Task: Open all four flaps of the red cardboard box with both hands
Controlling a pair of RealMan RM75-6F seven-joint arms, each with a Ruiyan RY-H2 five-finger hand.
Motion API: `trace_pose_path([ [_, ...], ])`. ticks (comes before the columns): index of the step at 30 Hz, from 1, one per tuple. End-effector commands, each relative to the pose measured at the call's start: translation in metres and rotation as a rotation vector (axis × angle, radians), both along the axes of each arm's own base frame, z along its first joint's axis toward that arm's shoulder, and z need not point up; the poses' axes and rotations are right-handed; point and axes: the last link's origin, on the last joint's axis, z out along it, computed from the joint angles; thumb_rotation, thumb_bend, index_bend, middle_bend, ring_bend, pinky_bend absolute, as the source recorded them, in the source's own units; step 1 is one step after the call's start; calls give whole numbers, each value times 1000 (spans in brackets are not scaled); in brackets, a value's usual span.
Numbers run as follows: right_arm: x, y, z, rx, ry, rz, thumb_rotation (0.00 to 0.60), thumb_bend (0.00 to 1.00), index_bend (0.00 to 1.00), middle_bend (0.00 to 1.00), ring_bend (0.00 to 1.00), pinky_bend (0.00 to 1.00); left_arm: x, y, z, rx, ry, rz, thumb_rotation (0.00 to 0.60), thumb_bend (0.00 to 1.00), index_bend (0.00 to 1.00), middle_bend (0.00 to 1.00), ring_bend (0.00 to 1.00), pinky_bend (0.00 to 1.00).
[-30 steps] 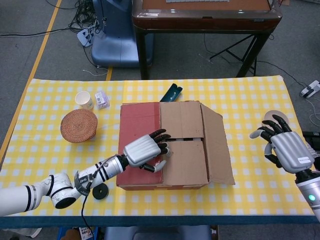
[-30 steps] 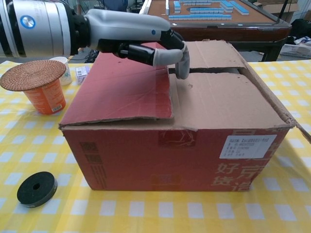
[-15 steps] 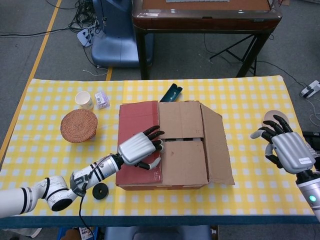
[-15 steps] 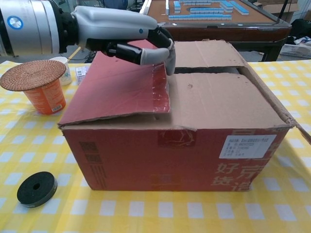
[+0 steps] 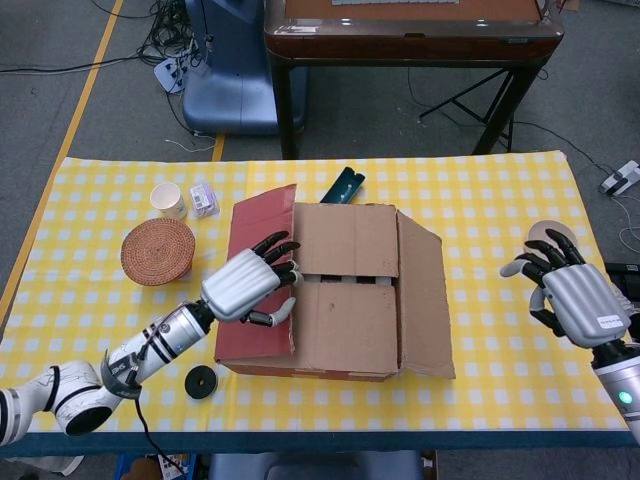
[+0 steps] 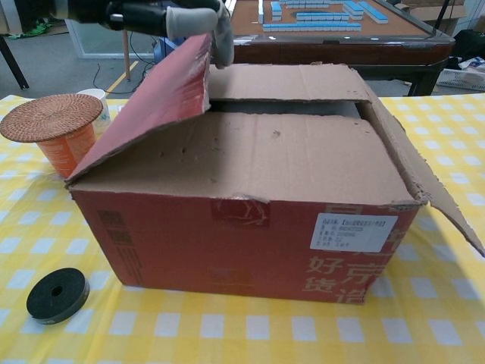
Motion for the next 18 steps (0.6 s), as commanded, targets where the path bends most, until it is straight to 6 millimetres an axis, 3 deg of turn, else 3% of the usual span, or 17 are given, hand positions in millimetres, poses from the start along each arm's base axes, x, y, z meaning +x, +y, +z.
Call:
trace_pose_path([
  [1,1,-1,0,1,1,5,600,1000,371,348,154,28,0,-1,15,21,-38,11,50,550,451,351,99,0],
  [8,6,-4,-1,4,1,16,600,1000,371,348,154,28,-9,3,46,90,-78,43,49,550,451,351,99,0],
  [18,11,-7,-1,4,4,25,600,1000,371,348,154,28,-58,16,89,217,-18,174,51,549,451,351,99,0],
])
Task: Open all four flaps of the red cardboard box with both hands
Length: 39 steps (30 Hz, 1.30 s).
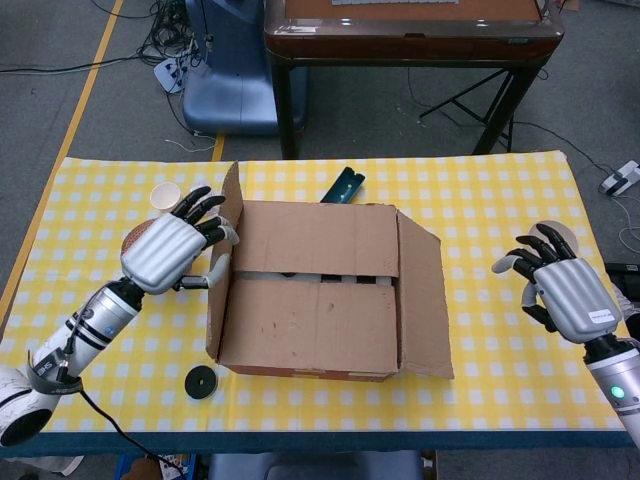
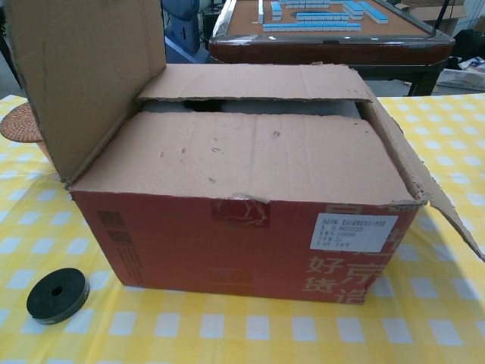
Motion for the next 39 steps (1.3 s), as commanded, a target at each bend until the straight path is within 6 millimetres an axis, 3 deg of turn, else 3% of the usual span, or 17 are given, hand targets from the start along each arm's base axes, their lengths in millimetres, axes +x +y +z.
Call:
trace_pose_path([
  [1,1,-2,-1,1,2,3,600,1000,371,348,154,28,-18,4,10,31,18,48,50,549,451,351,99,0],
  [13,16,-9,-17,41,26,48,600,988,371,345,154,28,-79,4,16,38,120,222,51,549,450,351,108,0],
  [20,28,-15,-33,65,40,79,600,691,353,332,154,28,-103,-10,18,90,23,266,60,549,446,351,111,0],
  [27,43,-26,-53,131,70,90,600,493,327,261,153,28,-124,-29,18,99,-24,329,85,548,441,351,112,0],
  [39,81,-71,-101,144,109,103,600,257,37,21,11,9,-142,-56,14,86,-35,340,83,548,439,351,112,0],
])
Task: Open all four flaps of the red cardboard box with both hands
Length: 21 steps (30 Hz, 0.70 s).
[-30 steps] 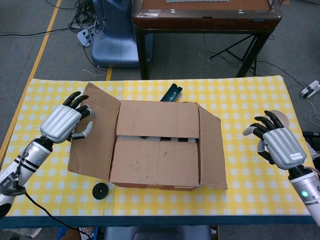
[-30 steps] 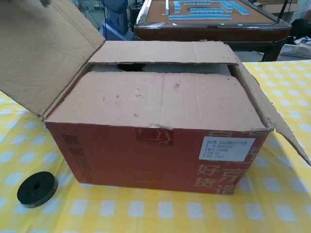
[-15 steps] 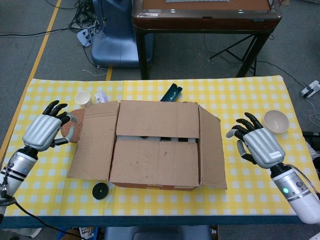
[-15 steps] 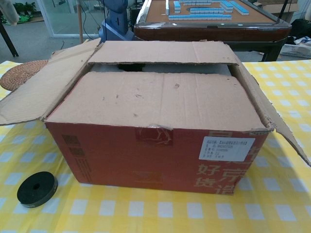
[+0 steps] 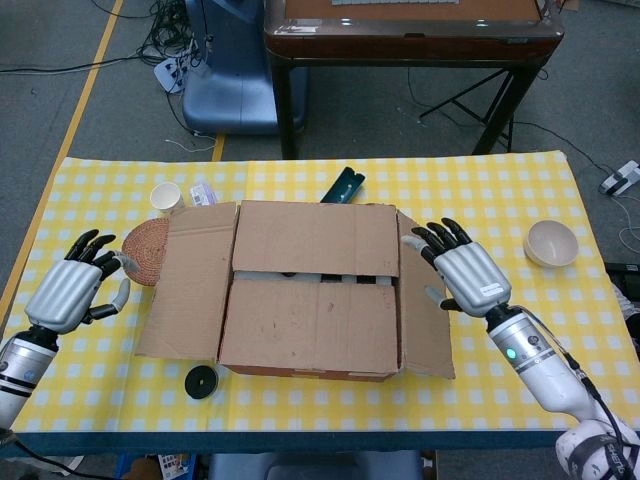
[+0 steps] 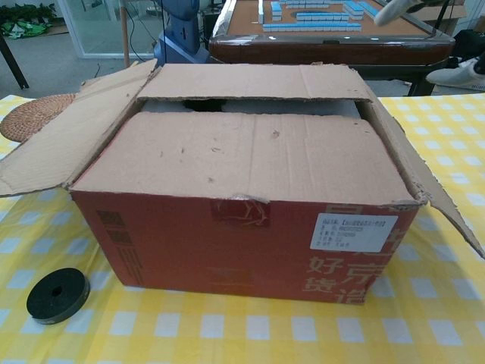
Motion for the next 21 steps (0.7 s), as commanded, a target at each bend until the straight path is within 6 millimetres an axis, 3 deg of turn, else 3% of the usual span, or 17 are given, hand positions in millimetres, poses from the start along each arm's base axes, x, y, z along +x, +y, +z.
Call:
trace_pose_path([
  [1,17,-16,-18,14,10,17,600,252,6,1,1,0,-2,-3,0,-1,1,3,83,548,439,351,112,0],
  [9,37,-31,-43,40,17,15,600,216,0,0,0,0,-6,-9,3,4,-11,6,85,548,438,351,112,0],
  [21,41,-41,-61,45,27,-6,600,214,0,0,0,0,-12,-13,3,0,-16,15,83,548,438,351,112,0],
])
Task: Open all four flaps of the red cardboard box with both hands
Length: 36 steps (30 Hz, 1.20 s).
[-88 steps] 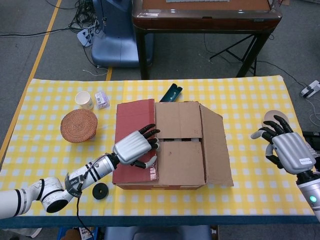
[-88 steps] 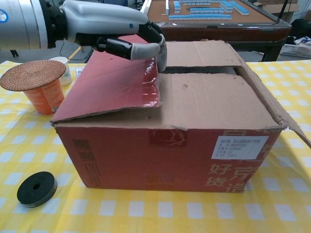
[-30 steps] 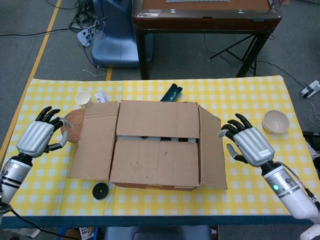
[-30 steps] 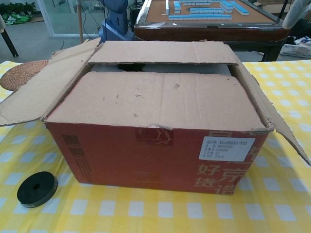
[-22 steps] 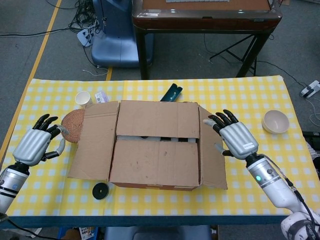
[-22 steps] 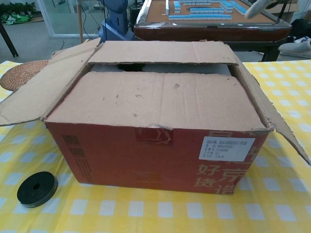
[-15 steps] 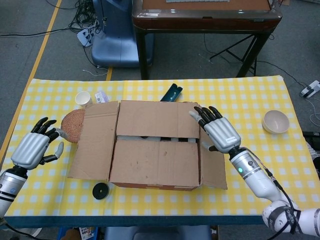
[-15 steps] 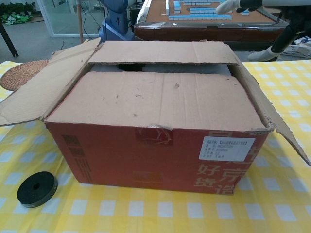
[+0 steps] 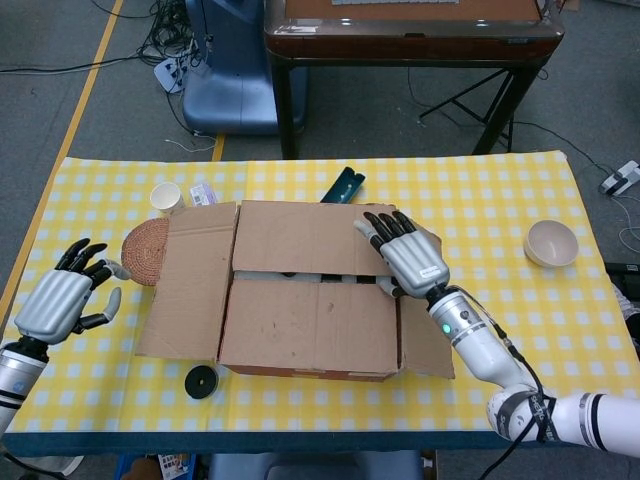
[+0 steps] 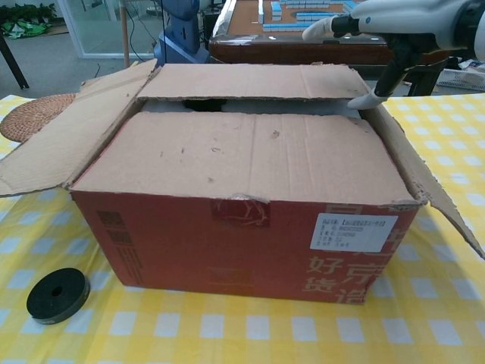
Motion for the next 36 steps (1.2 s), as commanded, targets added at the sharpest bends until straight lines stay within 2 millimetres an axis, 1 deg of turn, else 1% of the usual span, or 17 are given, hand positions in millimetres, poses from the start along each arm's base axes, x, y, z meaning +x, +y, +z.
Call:
trace_pose_path([
  [1,0,-3,-4,-1,5,-3,600,213,0,0,0,0,0,0,0,1,-2,-1,82,548,438,351,112,0],
  [9,3,-14,-16,-5,23,-9,600,214,0,0,0,0,-3,-1,0,2,-3,-1,84,548,438,351,112,0],
  [13,7,-18,-16,-20,8,-7,600,214,0,0,0,0,-4,-2,-1,1,-2,-1,84,548,438,351,112,0],
  [17,13,-23,-4,-63,-36,-7,600,214,0,0,0,0,-6,-3,0,5,-2,-1,83,549,438,351,112,0],
  [24,27,-43,30,-173,-107,-7,600,216,0,0,0,0,-8,-5,3,15,-10,-3,84,548,438,351,112,0],
  [26,31,-49,37,-193,-112,-13,600,216,0,0,0,0,-8,-5,3,16,-10,-5,85,548,438,351,112,0],
  [30,39,-64,47,-225,-129,-29,600,216,0,0,0,0,-9,-6,4,20,-13,-5,84,548,438,351,112,0],
  [36,50,-87,54,-276,-137,-54,600,217,0,0,0,0,-10,-8,6,24,-16,-4,86,548,438,351,113,0],
])
